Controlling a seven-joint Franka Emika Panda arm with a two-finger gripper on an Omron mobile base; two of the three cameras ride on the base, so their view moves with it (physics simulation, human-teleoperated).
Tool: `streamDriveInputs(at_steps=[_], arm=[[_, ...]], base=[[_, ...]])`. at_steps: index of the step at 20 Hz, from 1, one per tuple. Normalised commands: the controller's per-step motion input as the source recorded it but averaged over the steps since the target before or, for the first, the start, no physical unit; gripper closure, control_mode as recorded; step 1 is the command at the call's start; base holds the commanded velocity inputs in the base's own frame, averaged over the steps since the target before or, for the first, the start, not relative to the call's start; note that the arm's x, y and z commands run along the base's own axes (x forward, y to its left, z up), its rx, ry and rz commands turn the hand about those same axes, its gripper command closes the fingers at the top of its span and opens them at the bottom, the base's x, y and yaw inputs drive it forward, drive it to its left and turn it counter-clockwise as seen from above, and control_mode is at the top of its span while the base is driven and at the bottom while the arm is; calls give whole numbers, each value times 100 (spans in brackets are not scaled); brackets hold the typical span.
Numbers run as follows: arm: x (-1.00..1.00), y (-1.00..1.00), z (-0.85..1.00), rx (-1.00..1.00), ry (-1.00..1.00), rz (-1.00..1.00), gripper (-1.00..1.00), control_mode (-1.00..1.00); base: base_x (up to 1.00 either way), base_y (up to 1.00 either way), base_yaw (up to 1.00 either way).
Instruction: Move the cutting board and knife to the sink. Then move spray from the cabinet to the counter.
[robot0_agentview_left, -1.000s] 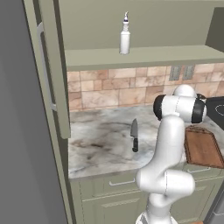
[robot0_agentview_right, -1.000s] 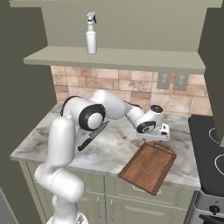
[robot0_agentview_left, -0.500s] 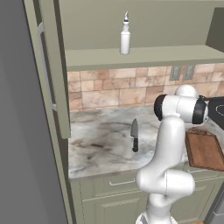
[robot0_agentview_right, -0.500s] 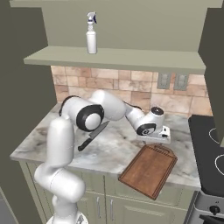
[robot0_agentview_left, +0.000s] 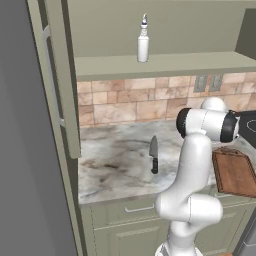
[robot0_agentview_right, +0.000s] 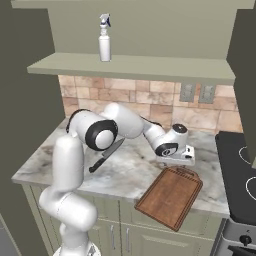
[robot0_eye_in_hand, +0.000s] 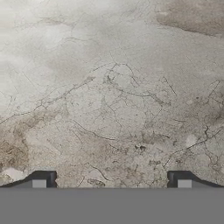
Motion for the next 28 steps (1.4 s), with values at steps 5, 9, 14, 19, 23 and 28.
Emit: streamDriveInputs(at_steps=[5,9,14,19,23,28], arm=[[11,13,18,4,-2,0,-100,-100],[0,12,38,4,-6,0,-100,-100],[-8,8,37,1,-14,0,-100,-100],[-35,4,38,0,-15,-3,-100,-100],[-45,2,37,0,-12,-11,-100,-100],[-50,1,34,0,-4,-20,-100,-100]], base=[[0,0,0],[0,0,0],[0,0,0],[0,0,0],[0,0,0],[0,0,0]])
